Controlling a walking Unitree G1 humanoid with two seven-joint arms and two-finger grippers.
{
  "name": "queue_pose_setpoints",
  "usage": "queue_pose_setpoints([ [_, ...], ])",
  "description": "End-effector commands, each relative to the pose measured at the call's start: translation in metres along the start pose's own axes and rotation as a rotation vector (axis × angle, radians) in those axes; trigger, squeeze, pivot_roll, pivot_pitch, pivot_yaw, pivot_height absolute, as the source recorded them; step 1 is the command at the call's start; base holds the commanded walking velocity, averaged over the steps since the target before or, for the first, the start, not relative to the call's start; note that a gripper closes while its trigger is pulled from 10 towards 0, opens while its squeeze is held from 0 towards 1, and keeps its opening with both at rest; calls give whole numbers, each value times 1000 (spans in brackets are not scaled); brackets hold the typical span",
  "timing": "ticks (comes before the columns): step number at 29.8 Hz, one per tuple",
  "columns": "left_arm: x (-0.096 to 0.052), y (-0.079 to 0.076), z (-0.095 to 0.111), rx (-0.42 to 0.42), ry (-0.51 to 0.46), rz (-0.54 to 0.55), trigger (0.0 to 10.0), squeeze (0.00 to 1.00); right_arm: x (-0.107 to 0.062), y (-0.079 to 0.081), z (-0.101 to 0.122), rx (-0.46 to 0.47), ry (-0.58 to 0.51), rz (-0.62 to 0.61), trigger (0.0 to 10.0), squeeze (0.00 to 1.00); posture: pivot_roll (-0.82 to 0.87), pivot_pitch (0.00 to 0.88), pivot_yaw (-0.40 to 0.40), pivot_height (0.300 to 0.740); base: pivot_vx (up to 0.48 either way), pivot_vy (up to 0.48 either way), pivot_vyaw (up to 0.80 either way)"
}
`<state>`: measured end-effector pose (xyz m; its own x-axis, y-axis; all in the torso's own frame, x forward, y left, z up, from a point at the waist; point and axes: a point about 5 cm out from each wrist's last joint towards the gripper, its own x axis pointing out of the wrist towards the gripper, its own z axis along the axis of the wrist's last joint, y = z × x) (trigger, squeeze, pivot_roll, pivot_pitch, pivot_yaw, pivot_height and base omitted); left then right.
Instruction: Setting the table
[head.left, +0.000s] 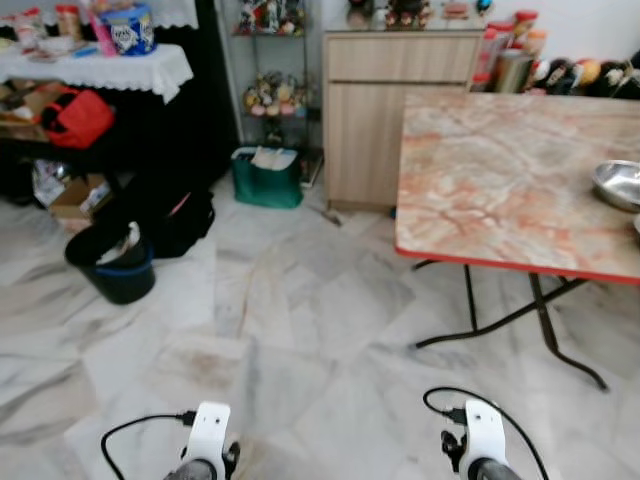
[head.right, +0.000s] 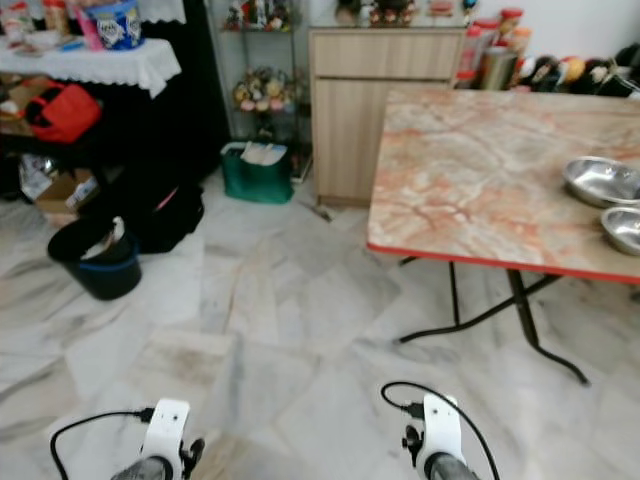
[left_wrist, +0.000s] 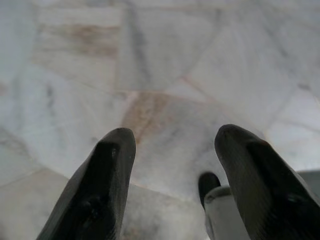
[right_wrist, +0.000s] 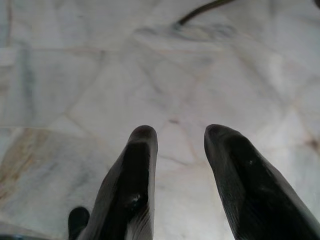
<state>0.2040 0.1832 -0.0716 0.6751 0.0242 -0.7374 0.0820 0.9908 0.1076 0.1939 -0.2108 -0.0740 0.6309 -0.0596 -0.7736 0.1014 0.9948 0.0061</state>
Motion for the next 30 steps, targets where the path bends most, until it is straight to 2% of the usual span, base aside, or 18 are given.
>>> queue_pose_setpoints([
  [1,0,-3,0,15,9,-10,10000,0,0,-2,4,-2,-14,-8,10000,0,23,0,0,740,0,-266,0],
  [11,0,-3,0,14,6,-11,10000,0,0,-3,4,2,-9,-10,10000,0,24,0,-2,740,0,-266,0],
  [14,0,-3,0,16,7,-11,10000,0,0,-2,4,4,-10,-10,10000,0,23,0,-1,740,0,-259,-633],
  [30,0,-4,0,21,9,-14,10000,0,1,0,5,-1,-24,-3,10000,0,24,0,1,740,0,-259,0],
])
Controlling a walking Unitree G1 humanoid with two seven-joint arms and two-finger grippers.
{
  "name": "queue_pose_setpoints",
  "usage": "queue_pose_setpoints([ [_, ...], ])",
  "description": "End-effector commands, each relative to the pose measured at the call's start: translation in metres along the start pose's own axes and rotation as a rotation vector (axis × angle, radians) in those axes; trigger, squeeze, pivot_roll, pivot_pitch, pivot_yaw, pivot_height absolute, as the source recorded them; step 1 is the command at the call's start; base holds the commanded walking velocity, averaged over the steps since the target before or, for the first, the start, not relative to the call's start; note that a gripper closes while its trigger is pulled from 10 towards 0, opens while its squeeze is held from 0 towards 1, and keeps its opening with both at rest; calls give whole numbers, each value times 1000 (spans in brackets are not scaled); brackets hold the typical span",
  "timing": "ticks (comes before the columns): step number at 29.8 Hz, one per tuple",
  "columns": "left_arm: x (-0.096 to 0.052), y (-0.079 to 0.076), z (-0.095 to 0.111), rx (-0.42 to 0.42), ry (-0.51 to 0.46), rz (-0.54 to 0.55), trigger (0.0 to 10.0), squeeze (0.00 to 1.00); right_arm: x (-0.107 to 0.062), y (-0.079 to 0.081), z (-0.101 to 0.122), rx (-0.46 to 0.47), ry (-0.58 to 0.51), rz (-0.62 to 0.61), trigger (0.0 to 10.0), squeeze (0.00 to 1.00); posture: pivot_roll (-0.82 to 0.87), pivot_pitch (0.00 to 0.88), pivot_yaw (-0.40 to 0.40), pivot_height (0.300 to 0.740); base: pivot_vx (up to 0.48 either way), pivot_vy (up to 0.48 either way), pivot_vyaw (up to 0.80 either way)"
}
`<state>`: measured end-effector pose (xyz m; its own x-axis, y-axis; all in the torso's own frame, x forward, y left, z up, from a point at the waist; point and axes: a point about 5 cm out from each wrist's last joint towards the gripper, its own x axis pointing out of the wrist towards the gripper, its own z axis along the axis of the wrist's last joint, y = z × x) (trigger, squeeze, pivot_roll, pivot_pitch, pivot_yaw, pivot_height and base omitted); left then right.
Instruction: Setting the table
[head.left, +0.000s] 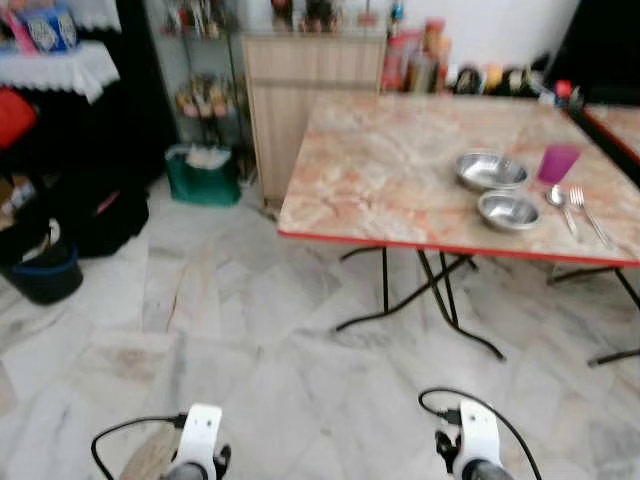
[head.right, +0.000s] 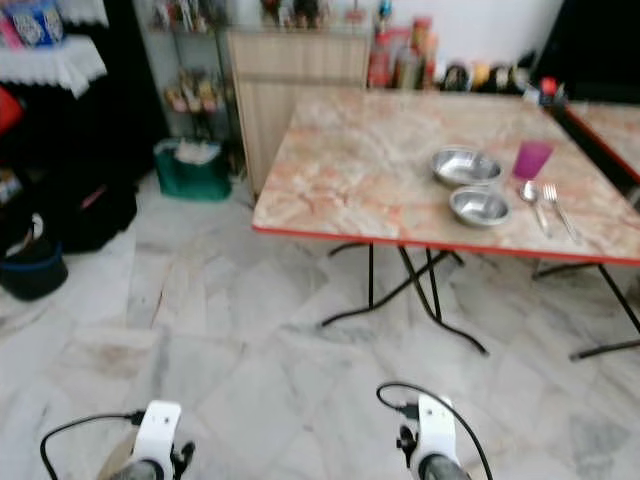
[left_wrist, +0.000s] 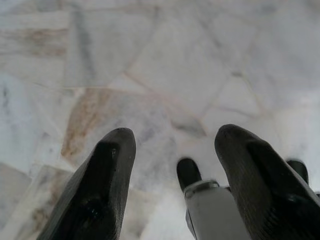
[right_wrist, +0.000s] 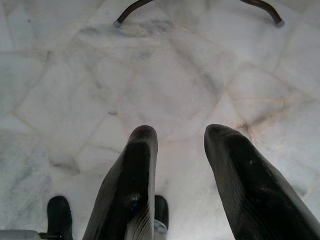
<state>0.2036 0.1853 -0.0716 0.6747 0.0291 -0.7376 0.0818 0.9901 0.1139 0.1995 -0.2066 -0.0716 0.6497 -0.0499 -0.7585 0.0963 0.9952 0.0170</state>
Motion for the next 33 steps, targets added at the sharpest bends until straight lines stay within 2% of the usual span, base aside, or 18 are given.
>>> queue_pose_setpoints([
  [1,1,-6,1,17,8,-19,10000,0,-1,-5,0,-4,-1,-15,10000,0,24,0,1,740,0,-259,0],
  [21,0,-9,-2,27,12,-36,10000,0,-1,-2,-2,-24,4,11,10000,0,20,0,3,740,0,-256,0],
  [26,0,-9,0,32,2,-38,10000,0,-1,-2,-3,-26,6,12,10000,0,16,0,7,740,0,0,0],
  [30,2,-10,12,15,-51,-44,10000,0,-1,-2,-3,-27,5,11,10000,0,18,0,4,740,0,0,0],
  [31,4,-10,22,10,-96,-52,10000,0,-1,-2,-2,-27,4,10,10000,0,19,0,2,740,0,0,0],
  [32,4,-10,22,10,-96,-52,10000,0,-1,-2,-2,-27,4,10,10000,0,19,0,2,740,0,0,0],
  [33,5,-9,34,-10,-149,-49,10000,0,-1,-2,-2,-26,2,8,10000,0,23,0,0,740,0,0,0],
])
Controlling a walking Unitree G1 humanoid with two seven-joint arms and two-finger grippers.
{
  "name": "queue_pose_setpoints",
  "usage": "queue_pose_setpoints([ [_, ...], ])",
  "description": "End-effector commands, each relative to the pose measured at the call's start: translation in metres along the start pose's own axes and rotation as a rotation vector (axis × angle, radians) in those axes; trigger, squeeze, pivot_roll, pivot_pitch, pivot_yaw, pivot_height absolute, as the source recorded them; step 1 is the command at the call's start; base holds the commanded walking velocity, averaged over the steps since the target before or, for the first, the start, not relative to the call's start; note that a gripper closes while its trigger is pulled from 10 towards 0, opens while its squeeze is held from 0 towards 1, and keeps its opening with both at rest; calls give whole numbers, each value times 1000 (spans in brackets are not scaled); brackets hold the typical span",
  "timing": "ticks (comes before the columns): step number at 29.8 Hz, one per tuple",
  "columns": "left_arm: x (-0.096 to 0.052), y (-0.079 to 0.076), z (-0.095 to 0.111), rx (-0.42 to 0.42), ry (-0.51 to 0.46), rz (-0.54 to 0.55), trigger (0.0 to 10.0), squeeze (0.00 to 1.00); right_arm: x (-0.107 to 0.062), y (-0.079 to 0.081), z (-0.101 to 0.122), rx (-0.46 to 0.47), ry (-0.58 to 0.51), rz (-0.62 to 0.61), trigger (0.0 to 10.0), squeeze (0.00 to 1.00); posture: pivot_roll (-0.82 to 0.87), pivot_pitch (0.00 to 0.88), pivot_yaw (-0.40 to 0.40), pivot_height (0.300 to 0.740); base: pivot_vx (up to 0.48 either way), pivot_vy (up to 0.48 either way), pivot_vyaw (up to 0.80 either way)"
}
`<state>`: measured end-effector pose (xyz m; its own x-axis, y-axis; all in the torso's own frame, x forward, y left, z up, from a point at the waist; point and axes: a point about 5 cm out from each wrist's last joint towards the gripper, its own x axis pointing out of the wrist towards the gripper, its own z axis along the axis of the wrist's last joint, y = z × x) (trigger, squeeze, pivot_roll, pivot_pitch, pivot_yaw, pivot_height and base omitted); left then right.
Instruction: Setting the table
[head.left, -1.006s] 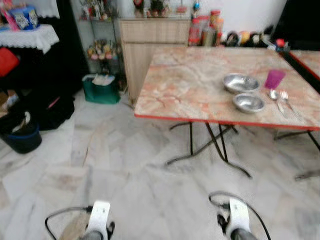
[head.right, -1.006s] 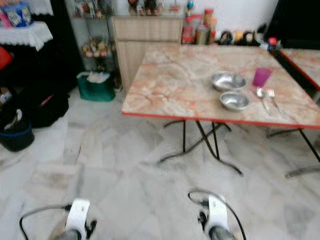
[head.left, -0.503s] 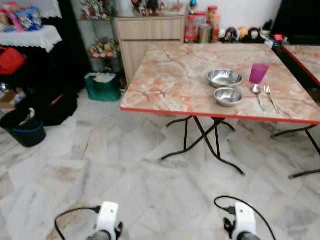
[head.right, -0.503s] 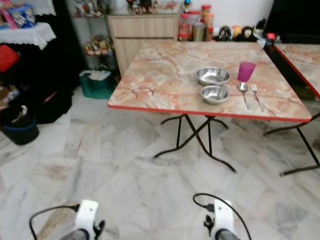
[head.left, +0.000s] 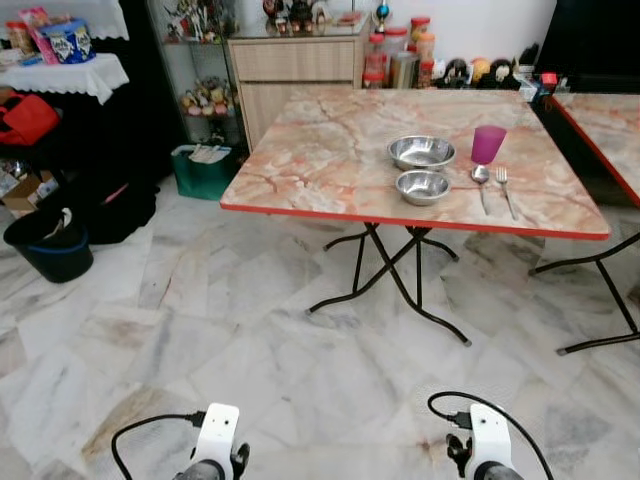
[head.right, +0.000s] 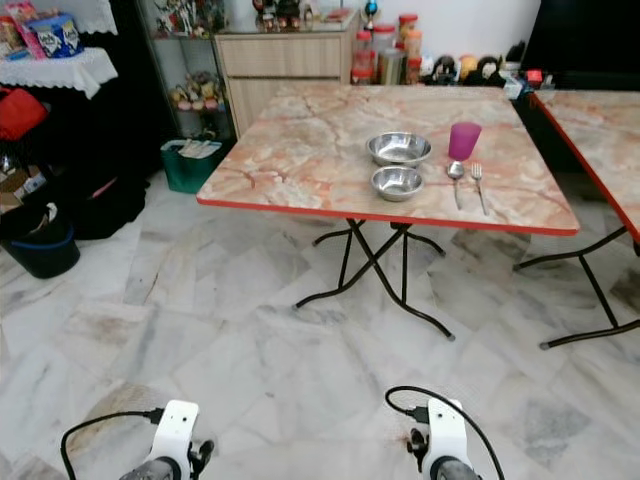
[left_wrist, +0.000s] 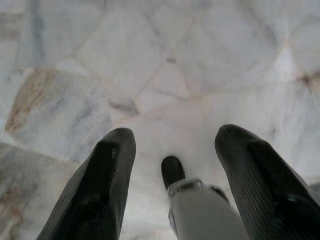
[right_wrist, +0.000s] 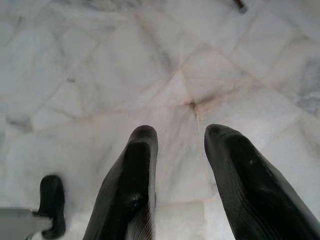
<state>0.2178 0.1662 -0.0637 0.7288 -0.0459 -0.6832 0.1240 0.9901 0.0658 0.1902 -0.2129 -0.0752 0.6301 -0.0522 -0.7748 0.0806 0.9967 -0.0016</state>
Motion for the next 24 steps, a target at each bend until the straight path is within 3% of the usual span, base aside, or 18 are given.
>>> queue_pose_setpoints([
  [1,5,9,27,-30,-107,24,10000,0,2,5,8,2,-25,9,10000,0,25,0,-1,740,0,0,0],
  [3,5,9,29,-35,-115,26,10000,0,2,5,8,3,-25,8,10000,0,25,0,-1,740,0,0,0],
  [5,8,6,50,-32,-201,12,10000,0,2,5,7,3,-23,8,10000,0,32,0,1,740,0,0,0],
  [12,8,6,50,-32,-201,12,10000,0,2,5,7,3,-23,8,10000,0,32,0,1,740,0,0,0],
  [15,11,-7,83,-68,-331,-32,10000,0,2,7,7,16,-25,3,10000,0,33,0,12,740,0,0,0],
  [17,11,-12,92,-82,-362,-47,10000,0,2,7,7,22,-26,-1,10000,0,30,0,15,740,0,0,0],
  [24,11,-4,86,-112,-331,-14,10000,0,2,6,4,58,-16,-10,10000,0,24,0,14,740,0,0,-105],
])
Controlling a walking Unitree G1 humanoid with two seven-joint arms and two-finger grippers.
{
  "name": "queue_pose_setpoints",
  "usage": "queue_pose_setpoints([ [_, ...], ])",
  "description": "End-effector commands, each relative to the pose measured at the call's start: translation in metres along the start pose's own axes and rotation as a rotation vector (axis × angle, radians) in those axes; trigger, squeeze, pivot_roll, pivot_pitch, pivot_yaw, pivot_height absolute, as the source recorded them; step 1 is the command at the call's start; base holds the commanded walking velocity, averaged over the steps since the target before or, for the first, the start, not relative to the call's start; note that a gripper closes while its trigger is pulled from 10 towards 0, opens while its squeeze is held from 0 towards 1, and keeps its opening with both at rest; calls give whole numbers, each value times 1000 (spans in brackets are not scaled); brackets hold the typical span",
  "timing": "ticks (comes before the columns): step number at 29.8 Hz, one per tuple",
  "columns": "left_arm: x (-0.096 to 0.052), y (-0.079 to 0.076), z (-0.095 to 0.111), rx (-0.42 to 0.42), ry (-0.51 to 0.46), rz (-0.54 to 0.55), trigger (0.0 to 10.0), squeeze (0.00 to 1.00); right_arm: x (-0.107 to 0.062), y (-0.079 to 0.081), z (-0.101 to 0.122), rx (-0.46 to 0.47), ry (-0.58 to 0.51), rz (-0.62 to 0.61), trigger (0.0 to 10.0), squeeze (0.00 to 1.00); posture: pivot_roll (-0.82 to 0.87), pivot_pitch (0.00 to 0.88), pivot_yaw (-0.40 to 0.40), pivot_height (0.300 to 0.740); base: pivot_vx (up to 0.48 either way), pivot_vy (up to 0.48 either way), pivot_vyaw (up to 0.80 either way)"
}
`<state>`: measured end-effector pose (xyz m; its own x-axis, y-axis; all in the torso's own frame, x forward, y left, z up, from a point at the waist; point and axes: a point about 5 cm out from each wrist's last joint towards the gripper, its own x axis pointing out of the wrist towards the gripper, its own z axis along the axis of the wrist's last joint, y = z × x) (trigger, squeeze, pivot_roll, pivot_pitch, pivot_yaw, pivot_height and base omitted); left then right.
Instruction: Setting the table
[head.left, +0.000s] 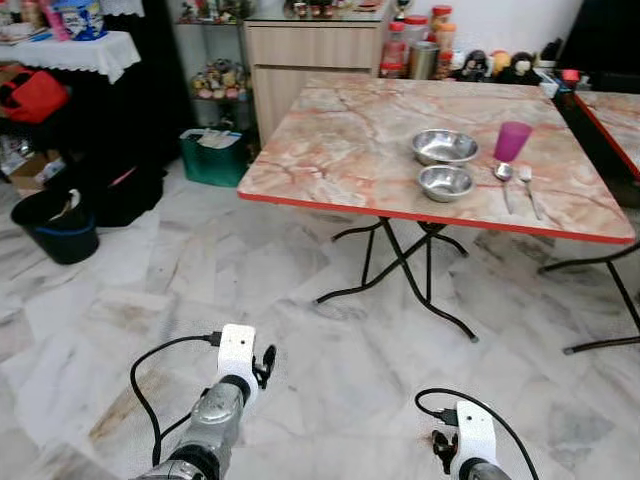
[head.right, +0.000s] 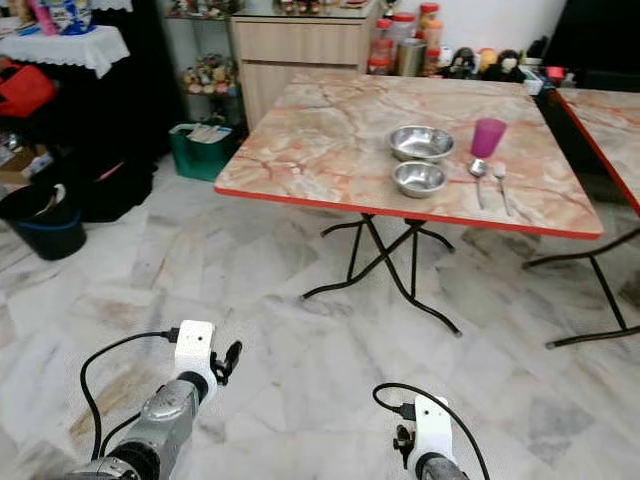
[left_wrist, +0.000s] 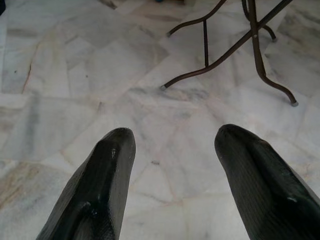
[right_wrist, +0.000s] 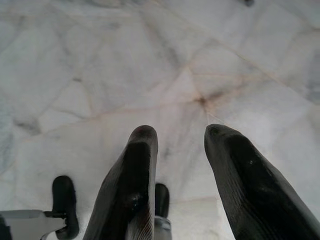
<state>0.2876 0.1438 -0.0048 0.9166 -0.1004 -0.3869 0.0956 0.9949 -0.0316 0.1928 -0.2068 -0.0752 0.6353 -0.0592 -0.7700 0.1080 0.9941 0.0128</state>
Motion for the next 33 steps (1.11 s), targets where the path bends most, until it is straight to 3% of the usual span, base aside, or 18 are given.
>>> queue_pose_setpoints([
  [1,-3,6,-6,-11,23,16,10000,0,0,0,2,28,-9,-5,10000,0,23,0,13,740,0,0,-744],
  [33,-3,1,-6,20,11,-17,10000,0,1,1,7,-16,-17,-7,10000,0,24,0,17,740,293,0,-108],
])
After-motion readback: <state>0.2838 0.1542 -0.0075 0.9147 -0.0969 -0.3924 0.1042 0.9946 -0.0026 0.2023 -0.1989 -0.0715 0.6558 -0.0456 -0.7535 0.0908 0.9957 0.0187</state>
